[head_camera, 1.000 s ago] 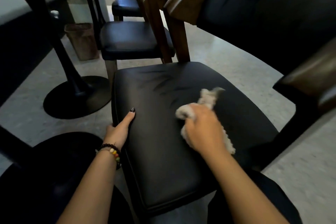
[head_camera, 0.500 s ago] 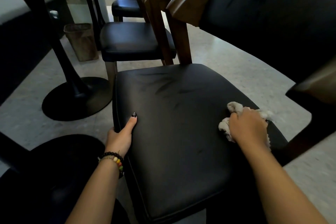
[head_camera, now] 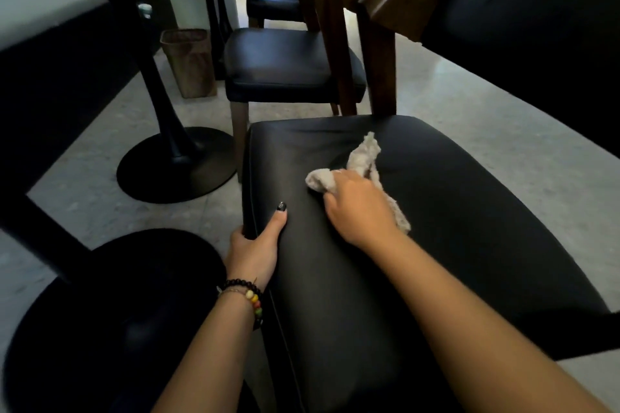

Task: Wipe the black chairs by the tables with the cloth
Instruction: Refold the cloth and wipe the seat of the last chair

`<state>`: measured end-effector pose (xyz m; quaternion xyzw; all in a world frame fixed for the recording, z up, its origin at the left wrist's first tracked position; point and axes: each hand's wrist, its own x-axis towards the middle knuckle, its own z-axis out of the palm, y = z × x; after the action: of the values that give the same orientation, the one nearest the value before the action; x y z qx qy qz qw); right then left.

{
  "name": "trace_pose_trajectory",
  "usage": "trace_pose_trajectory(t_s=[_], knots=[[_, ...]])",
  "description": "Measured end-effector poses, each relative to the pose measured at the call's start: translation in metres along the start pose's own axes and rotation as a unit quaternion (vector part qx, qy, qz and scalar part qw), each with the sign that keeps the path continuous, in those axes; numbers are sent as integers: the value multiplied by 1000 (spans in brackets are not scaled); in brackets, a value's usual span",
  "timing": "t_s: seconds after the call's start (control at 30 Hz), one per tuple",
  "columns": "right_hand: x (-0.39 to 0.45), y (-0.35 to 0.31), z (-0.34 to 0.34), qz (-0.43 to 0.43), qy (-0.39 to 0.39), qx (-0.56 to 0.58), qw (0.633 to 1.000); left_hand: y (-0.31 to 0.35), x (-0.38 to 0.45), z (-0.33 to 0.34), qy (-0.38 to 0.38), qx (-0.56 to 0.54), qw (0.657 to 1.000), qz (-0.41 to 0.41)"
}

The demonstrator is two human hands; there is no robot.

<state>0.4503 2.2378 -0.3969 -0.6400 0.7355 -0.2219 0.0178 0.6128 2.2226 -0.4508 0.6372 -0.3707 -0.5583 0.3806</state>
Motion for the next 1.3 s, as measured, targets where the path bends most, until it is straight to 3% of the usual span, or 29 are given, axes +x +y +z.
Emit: trace_pose_trajectory(t_s=[0.07,0.13,0.2,0.27,0.37,0.43,0.5,0.63,0.7,0.8,0.9,0.97,1.03,1.13,1.23,1.3], knots=[[10,12,-5,12,-23,28,999,1,-2,0,1,0,1000,4],[34,19,-7,94,-59,29,993,1,-4,0,-7,-15,1000,7],[53,13,0,133,-48,14,990,0,-5,-1,-5,-16,1000,10],[59,4,5,100,-27,19,994,-1,-5,0,10,9,1000,15],[48,-3,-5,20,-74,115,990,0,-6,0,50,69,993,77],[34,-5,-19,-21,-141,263,954,5,-11,-4,80,111,976,172],[21,-8,-34,-45,-197,416,886,13,-14,-12,62,96,955,272],[10,-15,-51,18,-224,616,755,49,-22,-30,-90,86,920,372],[7,-16,-56,29,-229,640,733,69,-28,-36,-173,93,896,398],[3,-15,-59,26,-234,594,769,84,-33,-37,-233,105,892,372],[2,-13,-54,48,-211,514,830,87,-33,-39,-217,150,897,354],[6,-16,-42,77,-154,478,861,89,-30,-43,-132,142,910,367],[16,-24,-26,85,-59,401,910,95,-19,-52,7,68,937,344],[23,-39,6,3,-12,232,973,110,4,-69,178,-26,925,336],[14,-47,36,-58,-32,79,995,113,33,-70,219,51,908,352],[13,-46,41,-68,-26,64,995,103,58,-56,201,80,920,326]])
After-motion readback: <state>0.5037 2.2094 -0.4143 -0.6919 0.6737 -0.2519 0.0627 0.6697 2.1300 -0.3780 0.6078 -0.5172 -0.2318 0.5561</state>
